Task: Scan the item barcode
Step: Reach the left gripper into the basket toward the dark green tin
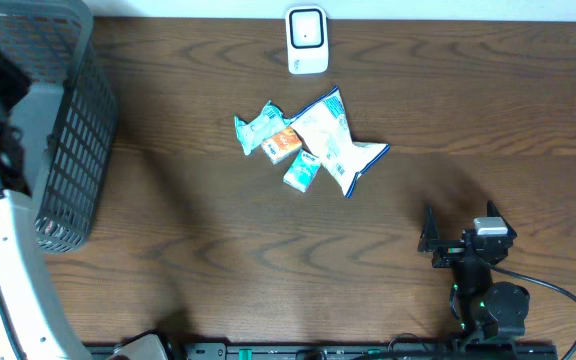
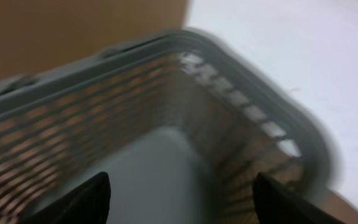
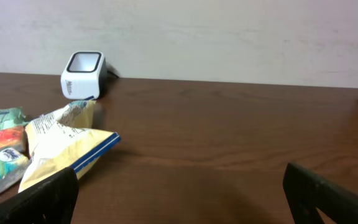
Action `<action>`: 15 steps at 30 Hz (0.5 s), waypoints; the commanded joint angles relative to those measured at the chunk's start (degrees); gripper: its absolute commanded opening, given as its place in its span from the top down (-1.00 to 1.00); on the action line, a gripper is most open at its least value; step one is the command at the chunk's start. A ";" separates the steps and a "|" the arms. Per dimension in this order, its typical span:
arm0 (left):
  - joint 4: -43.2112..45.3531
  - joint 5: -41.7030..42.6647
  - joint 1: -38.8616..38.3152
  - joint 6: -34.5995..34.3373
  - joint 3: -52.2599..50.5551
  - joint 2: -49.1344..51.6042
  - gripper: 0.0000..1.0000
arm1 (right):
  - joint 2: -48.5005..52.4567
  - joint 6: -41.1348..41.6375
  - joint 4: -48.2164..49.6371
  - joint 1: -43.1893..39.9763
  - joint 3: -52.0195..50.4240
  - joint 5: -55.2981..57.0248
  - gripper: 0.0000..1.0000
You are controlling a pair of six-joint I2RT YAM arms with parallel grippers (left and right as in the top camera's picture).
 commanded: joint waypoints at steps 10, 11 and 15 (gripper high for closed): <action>-10.95 -0.44 17.40 7.06 0.76 5.90 -0.64 | -0.31 -0.70 -0.24 0.17 -0.09 0.44 -0.99; -10.97 -0.44 18.14 7.82 0.76 6.47 -0.69 | -0.31 -0.68 -0.26 0.17 -0.09 0.44 -0.98; -10.95 -0.44 20.46 8.11 0.76 8.07 -0.72 | -0.31 -0.70 -0.24 0.17 -0.09 0.44 -0.99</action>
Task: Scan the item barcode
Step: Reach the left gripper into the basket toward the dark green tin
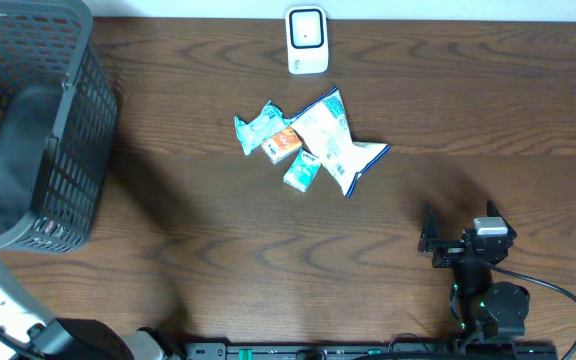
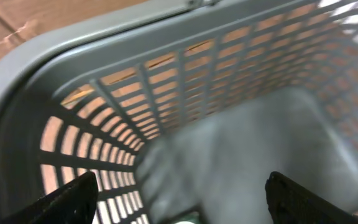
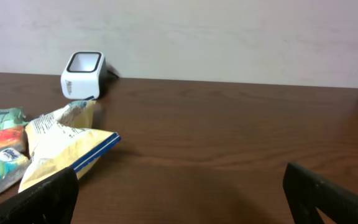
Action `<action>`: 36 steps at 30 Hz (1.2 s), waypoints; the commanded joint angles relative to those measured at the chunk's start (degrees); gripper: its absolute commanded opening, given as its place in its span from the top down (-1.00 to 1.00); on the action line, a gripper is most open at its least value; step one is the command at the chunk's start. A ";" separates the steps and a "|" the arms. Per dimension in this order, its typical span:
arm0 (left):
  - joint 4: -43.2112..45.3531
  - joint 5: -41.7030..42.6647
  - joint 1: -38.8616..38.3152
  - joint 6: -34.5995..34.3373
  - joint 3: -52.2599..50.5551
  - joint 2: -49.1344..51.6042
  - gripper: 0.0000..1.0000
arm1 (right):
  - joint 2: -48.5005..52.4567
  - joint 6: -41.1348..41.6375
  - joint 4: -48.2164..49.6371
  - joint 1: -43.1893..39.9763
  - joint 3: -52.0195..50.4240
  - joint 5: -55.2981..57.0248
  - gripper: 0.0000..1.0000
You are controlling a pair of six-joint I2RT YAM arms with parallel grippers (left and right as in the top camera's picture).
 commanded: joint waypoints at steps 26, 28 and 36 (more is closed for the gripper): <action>-4.44 11.98 2.25 41.70 0.28 12.13 -0.96 | -0.31 -0.68 -0.26 0.17 -0.09 0.44 -0.99; -5.90 12.00 2.25 43.47 0.28 12.98 -0.96 | -0.31 -0.68 -0.26 0.17 -0.09 0.44 -0.99; -15.04 11.98 2.25 49.11 0.22 16.37 -0.96 | -0.31 -0.70 -0.26 0.17 -0.09 0.44 -0.99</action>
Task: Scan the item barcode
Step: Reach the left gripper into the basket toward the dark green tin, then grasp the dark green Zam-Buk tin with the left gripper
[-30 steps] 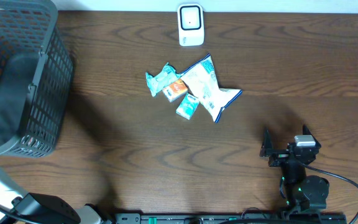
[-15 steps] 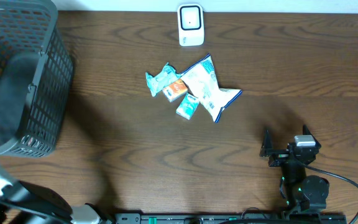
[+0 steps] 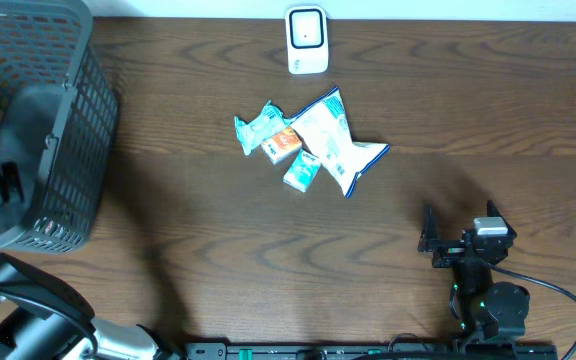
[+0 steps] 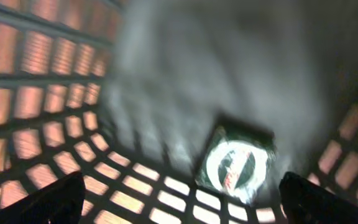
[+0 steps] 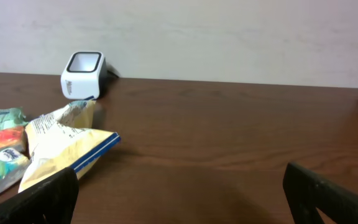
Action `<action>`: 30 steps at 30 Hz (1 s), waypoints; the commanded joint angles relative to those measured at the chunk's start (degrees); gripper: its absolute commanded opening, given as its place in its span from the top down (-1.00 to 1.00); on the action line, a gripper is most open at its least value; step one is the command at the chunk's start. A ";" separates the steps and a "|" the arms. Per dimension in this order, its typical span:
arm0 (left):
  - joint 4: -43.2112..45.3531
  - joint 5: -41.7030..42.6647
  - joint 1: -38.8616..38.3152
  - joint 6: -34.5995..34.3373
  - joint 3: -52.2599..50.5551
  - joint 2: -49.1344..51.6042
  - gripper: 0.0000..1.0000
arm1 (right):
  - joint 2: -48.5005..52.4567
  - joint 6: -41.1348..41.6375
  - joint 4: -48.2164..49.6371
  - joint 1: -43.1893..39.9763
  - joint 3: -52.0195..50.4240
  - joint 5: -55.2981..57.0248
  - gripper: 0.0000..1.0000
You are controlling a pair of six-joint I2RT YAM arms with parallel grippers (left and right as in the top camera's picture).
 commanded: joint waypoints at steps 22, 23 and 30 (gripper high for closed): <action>-13.33 0.72 0.26 7.04 -1.81 16.48 -1.00 | -0.31 -0.68 -0.26 0.17 -0.09 0.42 -0.99; -13.66 0.70 0.26 7.67 -2.12 16.72 -0.98 | -0.31 -0.68 -0.26 0.17 -0.09 0.42 -0.99; -14.49 0.50 0.26 13.05 -5.38 16.90 -0.88 | -0.31 -0.68 -0.26 0.17 -0.09 0.42 -0.98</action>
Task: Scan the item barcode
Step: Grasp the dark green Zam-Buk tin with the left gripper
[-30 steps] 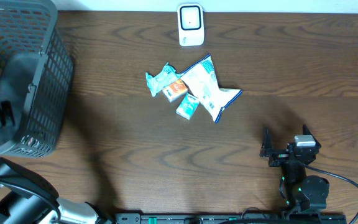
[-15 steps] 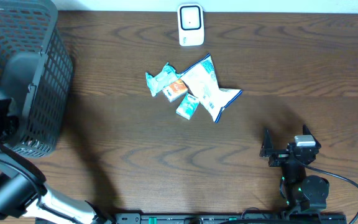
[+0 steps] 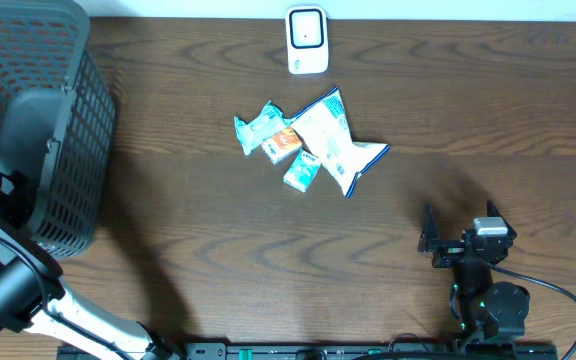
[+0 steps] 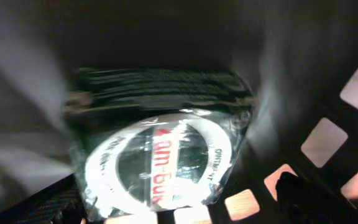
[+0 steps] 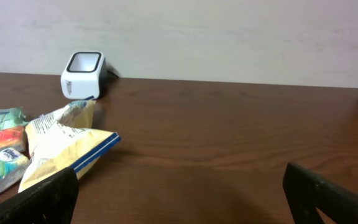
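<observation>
A dark green packet (image 4: 157, 152) with a white ring and red lettering lies on the floor of the grey mesh basket (image 3: 63, 120) at the table's left. My left gripper (image 4: 179, 208) is down inside the basket, open, its fingertips (image 4: 312, 193) spread on either side of the packet's near edge. The white barcode scanner (image 3: 307, 40) stands at the far middle of the table, also visible as the scanner (image 5: 82, 74) from the right wrist. My right gripper (image 3: 458, 235) rests open at the near right with nothing between its fingers.
A pile of snack items lies mid-table: a white and blue chip bag (image 3: 333, 140), a teal pouch (image 3: 258, 128), an orange packet (image 3: 285, 145) and a small teal packet (image 3: 302, 172). The basket's mesh walls (image 4: 347, 118) stand close around the left gripper.
My left gripper has come much nearer the green packet, which was small in the view at the basket's bottom and now fills it. The right arm has not moved.
My left gripper was open above the basket's rim, then looked down into the basket. Then the green packet showed on the basket floor below it, and now the packet lies close between the open fingers. The right arm and the pile stayed put.
</observation>
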Action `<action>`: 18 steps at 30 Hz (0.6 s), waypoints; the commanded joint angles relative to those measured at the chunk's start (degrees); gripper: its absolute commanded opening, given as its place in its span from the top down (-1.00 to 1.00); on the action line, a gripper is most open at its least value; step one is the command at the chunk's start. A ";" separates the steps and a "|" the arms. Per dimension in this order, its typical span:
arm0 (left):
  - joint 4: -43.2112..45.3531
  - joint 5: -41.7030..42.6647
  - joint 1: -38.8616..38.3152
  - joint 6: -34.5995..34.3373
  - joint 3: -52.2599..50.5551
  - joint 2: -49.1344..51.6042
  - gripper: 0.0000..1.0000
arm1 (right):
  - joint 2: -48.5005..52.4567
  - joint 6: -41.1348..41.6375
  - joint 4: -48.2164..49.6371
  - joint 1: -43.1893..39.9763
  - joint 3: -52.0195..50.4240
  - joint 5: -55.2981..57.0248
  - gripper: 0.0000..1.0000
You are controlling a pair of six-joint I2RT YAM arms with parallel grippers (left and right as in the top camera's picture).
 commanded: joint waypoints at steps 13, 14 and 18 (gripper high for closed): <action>8.39 0.17 0.33 3.19 -4.98 0.70 -0.96 | -0.31 -0.68 -0.24 0.17 -0.09 0.44 -0.99; 9.07 0.57 0.33 3.21 -4.98 0.70 -0.96 | -0.31 -0.70 -0.26 0.17 -0.09 0.44 -0.99; 9.31 2.03 0.33 3.23 -4.98 0.70 -0.95 | -0.31 -0.70 -0.24 0.17 -0.09 0.44 -0.98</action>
